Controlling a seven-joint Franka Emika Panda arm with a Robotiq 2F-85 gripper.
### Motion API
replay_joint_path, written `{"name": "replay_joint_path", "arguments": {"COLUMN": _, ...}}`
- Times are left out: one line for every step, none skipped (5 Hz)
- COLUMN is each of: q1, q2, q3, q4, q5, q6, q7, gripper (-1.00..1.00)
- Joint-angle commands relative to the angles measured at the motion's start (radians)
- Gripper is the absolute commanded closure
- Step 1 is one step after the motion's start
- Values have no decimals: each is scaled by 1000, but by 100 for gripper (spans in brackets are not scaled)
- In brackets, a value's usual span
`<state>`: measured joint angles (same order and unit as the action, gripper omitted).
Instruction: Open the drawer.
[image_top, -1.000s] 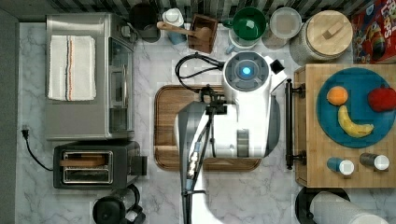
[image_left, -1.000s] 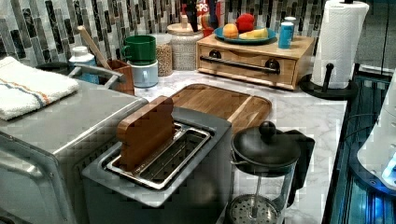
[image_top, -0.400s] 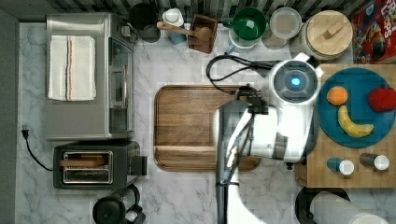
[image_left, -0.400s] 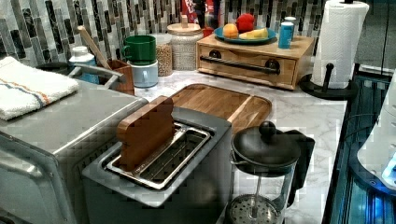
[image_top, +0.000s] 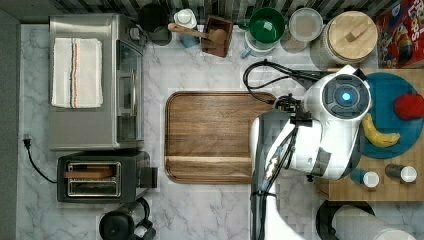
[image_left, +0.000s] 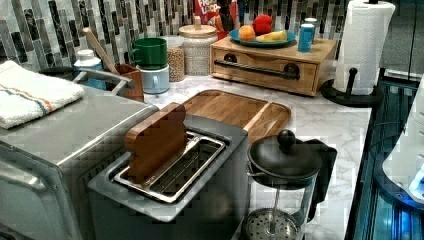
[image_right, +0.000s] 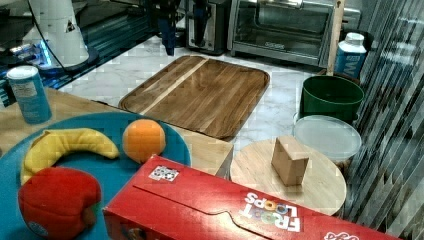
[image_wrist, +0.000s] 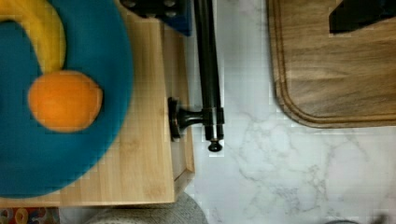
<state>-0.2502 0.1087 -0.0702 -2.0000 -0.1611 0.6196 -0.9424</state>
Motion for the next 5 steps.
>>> {"name": "replay_joint_path", "arguments": {"q1": -10, "q2": 72, "q3": 7, "q4": -109, "q5": -12, "q6": 151, "q7": -87, "gripper": -100}}
{"name": "replay_joint_path", "arguments": {"q1": -25, "q2": 107, "q3": 13, "q4": -112, "q5": -8, "q6": 177, "q7": -89, "gripper": -100}}
{"name": "replay_joint_path", "arguments": {"q1": -31, "q2": 132, "q3": 13, "q4": -146, "q5": 0, "q6": 261, "q7": -70, "gripper": -100}}
{"name": "replay_joint_path", "arguments": {"q1": -33, "q2": 141, "q3": 3, "q4": -176, "q5": -35, "q6": 342, "q7": -27, "gripper": -100}}
{"name": "replay_joint_path", "arguments": {"q1": -21, "q2": 127, "q3": -17, "q4": -158, "q5": -94, "q6": 295, "q7": 13, "gripper": -100}}
